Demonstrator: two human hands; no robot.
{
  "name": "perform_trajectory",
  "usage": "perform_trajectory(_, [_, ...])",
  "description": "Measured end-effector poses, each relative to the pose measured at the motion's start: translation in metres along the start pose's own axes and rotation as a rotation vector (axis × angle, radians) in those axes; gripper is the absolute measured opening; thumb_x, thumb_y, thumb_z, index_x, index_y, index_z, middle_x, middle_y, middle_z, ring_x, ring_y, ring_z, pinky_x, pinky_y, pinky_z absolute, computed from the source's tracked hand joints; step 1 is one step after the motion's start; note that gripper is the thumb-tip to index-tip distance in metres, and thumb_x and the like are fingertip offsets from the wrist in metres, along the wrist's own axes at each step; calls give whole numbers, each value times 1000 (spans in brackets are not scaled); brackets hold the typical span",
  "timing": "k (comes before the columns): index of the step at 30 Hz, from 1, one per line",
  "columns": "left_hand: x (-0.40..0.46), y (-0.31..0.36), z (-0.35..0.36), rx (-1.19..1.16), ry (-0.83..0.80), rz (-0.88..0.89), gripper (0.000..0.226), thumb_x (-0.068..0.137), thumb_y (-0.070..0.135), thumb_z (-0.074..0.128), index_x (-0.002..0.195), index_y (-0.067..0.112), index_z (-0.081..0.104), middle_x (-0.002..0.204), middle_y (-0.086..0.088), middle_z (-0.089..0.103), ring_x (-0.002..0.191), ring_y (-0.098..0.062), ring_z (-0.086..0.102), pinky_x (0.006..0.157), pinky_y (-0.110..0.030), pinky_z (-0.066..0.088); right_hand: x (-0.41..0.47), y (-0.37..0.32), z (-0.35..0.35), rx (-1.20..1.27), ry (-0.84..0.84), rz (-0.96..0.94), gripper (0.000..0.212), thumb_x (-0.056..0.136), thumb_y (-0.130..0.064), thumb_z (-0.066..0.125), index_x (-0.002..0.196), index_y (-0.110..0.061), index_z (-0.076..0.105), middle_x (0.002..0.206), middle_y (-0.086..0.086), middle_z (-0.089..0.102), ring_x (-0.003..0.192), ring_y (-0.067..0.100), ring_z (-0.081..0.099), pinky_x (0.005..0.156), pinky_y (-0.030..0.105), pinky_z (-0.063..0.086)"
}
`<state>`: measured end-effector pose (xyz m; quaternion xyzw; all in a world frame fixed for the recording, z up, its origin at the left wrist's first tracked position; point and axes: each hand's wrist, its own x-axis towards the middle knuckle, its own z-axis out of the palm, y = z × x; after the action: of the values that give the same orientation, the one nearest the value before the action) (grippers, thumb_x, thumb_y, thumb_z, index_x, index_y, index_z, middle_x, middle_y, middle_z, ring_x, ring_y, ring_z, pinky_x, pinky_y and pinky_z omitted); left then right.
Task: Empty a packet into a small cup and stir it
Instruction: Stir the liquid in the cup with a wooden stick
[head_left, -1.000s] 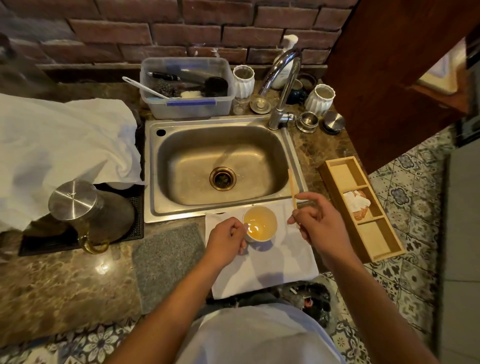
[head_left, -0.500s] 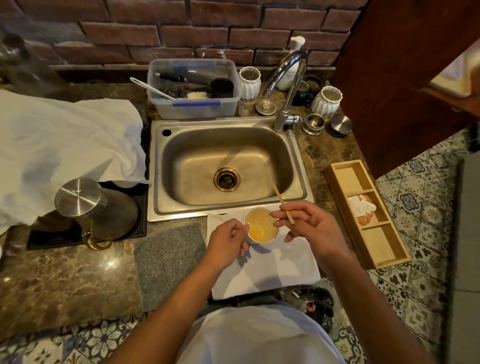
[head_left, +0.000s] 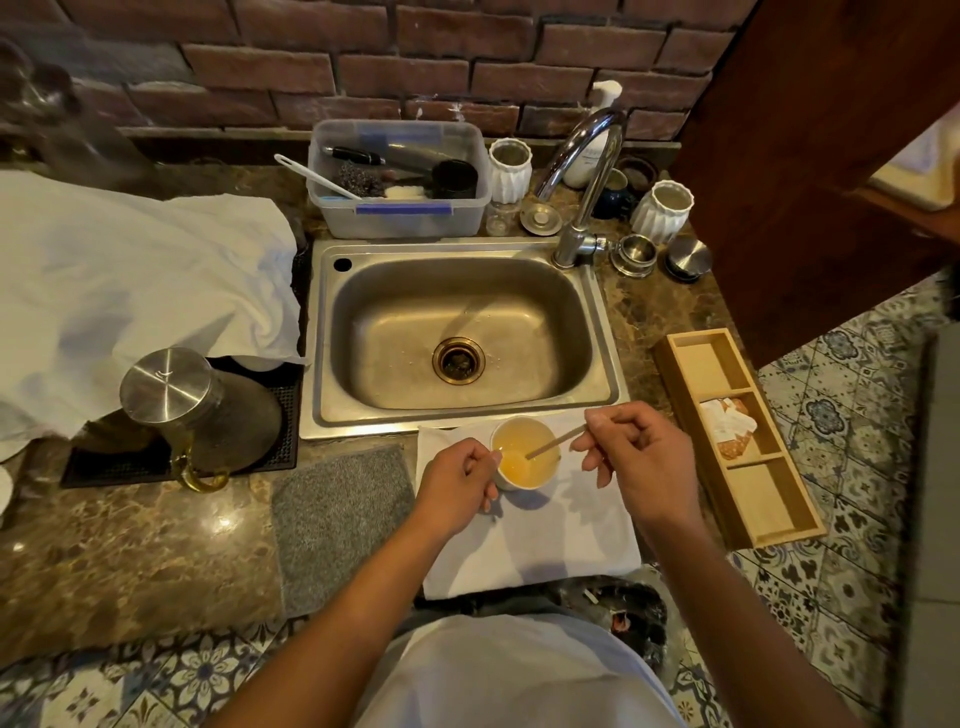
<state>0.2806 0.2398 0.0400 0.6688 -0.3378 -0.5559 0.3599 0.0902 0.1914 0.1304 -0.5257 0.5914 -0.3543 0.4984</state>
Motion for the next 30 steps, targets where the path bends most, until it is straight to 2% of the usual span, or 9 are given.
perform_trajectory(3, [0,0,0,6,-3,-4,29,101,19,60,88,-7,61,65,-13,67,54,-19,58,51,-18,49,2,7,3,-48,-24,15,10,96,-17,65,96,-8,68,78,5,78,66,27,70,54,31,56])
perform_trajectory(8, [0,1,-1,-9,-5,-7,29,101,19,60,88,-7,62,67,-15,66,51,-16,56,50,-17,48,8,24,2,-194,6,6,7,95,-21,68,94,-15,71,77,-3,78,63,17,71,56,35,59])
perform_trajectory(12, [-2,2,-1,3,-7,-11,28,102,20,59,90,-5,62,68,-14,66,49,-11,55,48,-14,46,9,39,-12,-491,-21,-148,8,93,-28,70,98,-24,75,81,-12,75,66,5,70,61,25,60])
perform_trajectory(16, [-1,2,-1,21,-7,-9,29,102,21,58,91,-6,62,68,-12,67,46,-7,55,48,-13,46,13,43,-25,-645,-93,-246,17,97,-29,63,107,-24,76,80,-15,74,65,2,68,61,11,51])
perform_trajectory(18, [0,1,-1,30,-2,-4,29,101,21,59,91,-6,62,67,-12,67,46,-7,56,49,-13,47,15,44,-27,-683,-154,-254,21,100,-31,59,112,-25,75,80,-16,74,64,3,67,61,9,49])
perform_trajectory(21, [1,1,-1,36,-3,-2,30,101,22,60,89,-5,62,67,-12,68,48,-9,57,49,-13,47,16,45,-27,-655,-171,-219,18,98,-29,62,109,-26,76,79,-16,73,69,1,67,60,10,50])
perform_trajectory(26, [2,2,-2,23,-16,-8,26,100,22,61,82,5,62,65,-9,67,46,-8,56,47,-14,45,20,42,-20,-524,-42,-144,6,89,-26,75,94,-23,77,79,-13,72,74,3,67,67,18,53])
perform_trajectory(30, [2,1,-2,21,-14,-7,26,100,22,61,81,5,62,64,-9,67,46,-7,56,46,-13,44,30,45,-14,-599,-114,-179,7,88,-27,75,93,-23,77,81,-14,72,76,4,67,69,28,59])
